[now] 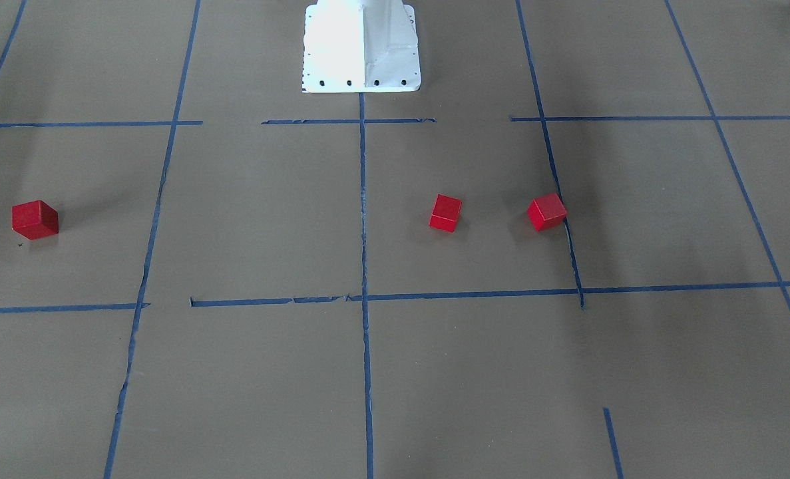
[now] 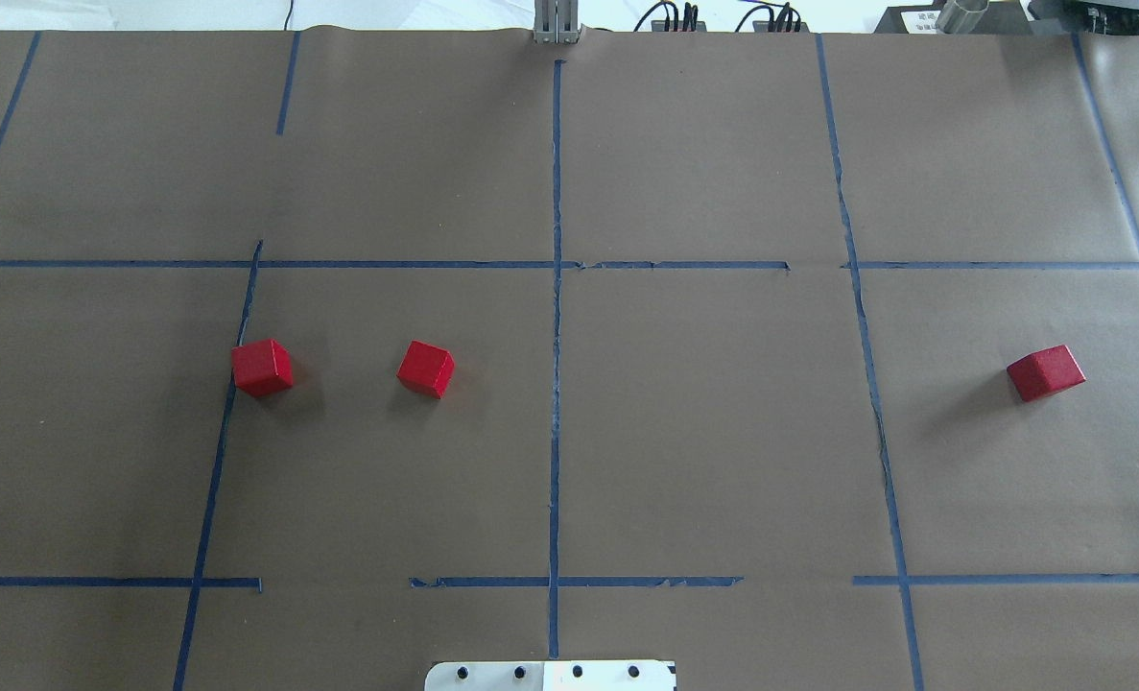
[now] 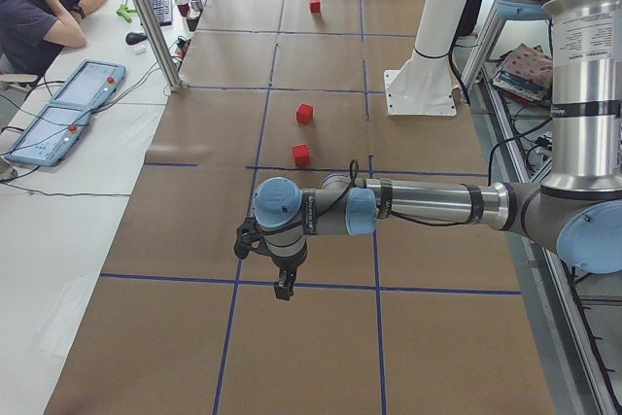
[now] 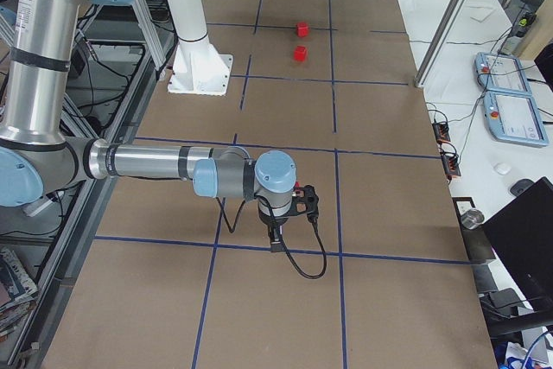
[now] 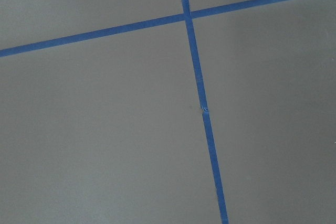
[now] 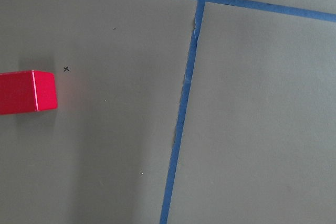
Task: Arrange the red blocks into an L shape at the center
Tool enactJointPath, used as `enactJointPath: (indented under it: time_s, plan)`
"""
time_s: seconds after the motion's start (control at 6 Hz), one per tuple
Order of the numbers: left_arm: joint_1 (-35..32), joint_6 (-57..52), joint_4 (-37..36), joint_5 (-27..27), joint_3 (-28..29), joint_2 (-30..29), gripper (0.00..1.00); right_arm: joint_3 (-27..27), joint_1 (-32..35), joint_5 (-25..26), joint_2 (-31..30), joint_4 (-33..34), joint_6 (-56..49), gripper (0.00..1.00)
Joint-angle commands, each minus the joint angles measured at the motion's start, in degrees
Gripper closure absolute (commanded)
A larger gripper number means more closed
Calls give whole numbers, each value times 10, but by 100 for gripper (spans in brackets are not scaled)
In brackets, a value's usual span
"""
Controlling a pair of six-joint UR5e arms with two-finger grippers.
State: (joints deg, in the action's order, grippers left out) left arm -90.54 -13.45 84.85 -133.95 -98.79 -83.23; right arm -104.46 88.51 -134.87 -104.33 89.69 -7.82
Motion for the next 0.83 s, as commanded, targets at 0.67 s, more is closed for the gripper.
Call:
enactJointPath:
  time_s: [0.67]
  plan:
    - [2, 0, 10, 0, -4, 3, 0, -3, -190, 8, 70, -141, 215, 0]
